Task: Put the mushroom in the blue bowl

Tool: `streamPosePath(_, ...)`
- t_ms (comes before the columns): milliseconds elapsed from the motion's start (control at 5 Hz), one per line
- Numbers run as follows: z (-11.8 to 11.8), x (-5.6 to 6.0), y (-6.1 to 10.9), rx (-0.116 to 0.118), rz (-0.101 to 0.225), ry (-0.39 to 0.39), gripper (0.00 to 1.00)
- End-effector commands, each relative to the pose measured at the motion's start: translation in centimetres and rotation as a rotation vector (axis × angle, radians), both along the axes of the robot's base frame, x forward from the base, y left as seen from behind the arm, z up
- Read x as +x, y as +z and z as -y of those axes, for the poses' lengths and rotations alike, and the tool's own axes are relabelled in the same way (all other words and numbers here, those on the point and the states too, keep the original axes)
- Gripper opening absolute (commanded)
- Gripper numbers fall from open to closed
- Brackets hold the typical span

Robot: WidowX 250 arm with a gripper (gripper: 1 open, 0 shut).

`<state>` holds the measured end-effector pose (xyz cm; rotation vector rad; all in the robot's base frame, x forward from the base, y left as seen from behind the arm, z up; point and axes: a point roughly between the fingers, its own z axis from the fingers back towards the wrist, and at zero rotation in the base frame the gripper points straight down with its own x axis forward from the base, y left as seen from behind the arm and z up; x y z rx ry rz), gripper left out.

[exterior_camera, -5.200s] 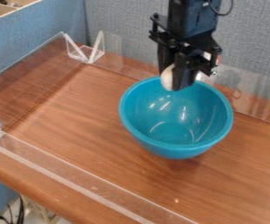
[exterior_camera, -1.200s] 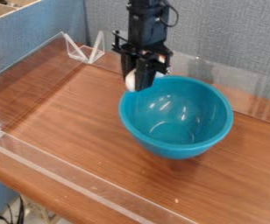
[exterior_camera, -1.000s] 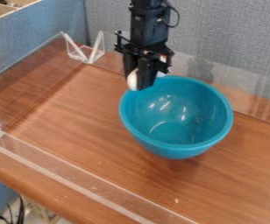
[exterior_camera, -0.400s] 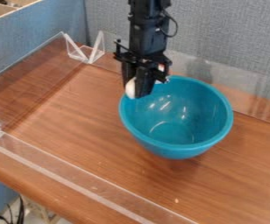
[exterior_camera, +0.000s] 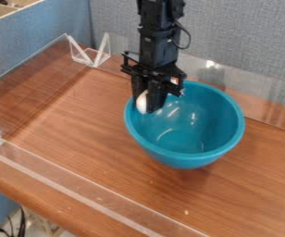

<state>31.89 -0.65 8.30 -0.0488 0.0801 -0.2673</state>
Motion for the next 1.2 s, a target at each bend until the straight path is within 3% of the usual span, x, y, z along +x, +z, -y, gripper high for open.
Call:
streamPosePath(0, -0.2, 0.5, 2.0, -0.001, 0.078, 0.01, 0.0)
streamPosePath(400, -0.3, -0.1, 0.9, 0.001, 0.073, 0.064, 0.0)
streamPosePath(800, -0.8, -0.1, -0.1, -0.003, 0.075, 0.047, 0.0)
streamPosePath(1000, -1.2, 0.2, -0.1, -0.003, 0.075, 0.089, 0.0)
